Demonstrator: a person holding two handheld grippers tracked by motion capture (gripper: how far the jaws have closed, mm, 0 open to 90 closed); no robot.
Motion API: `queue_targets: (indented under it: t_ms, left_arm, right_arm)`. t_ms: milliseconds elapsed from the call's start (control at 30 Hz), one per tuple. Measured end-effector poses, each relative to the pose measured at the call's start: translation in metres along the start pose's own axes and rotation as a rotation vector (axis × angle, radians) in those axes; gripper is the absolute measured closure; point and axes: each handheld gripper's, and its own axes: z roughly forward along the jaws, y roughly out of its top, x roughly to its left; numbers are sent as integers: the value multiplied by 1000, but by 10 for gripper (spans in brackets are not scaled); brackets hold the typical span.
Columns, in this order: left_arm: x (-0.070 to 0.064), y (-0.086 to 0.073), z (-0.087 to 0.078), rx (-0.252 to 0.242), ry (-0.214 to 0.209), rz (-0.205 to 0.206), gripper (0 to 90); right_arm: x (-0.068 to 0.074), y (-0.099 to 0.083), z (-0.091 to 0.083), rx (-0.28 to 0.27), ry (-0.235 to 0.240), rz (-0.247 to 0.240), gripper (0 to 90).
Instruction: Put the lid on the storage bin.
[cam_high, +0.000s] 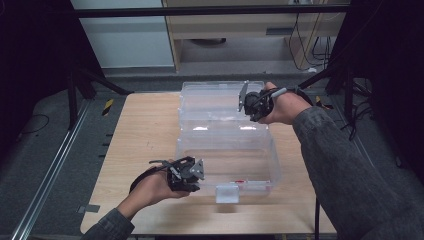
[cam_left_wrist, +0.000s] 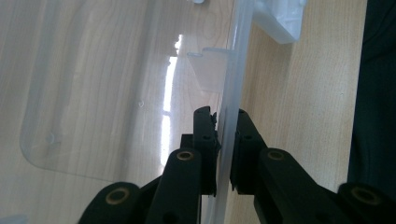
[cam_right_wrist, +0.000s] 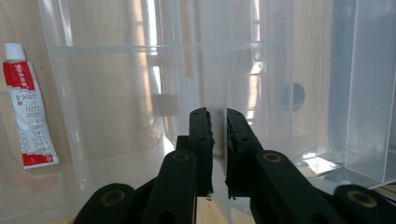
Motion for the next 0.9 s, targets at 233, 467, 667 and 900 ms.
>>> queue_targets:
  t_ms: [233,467,667,900]
  left_arm:
    - [-5,0,-1,-12,57,1,827]
    - [-3,-1,0,-33,53,-29,822]
    - [-1,-2,2,-38,57,-38,818]
    - [1,-1,2,-41,58,-51,813]
  right_arm:
    - [3,3,-3,8,6,-2,849]
    - [6,5,-6,4,11,-9,862]
    - [11,7,-13,8,15,-14,870]
    - [18,8,-17,5,-7,-32,871]
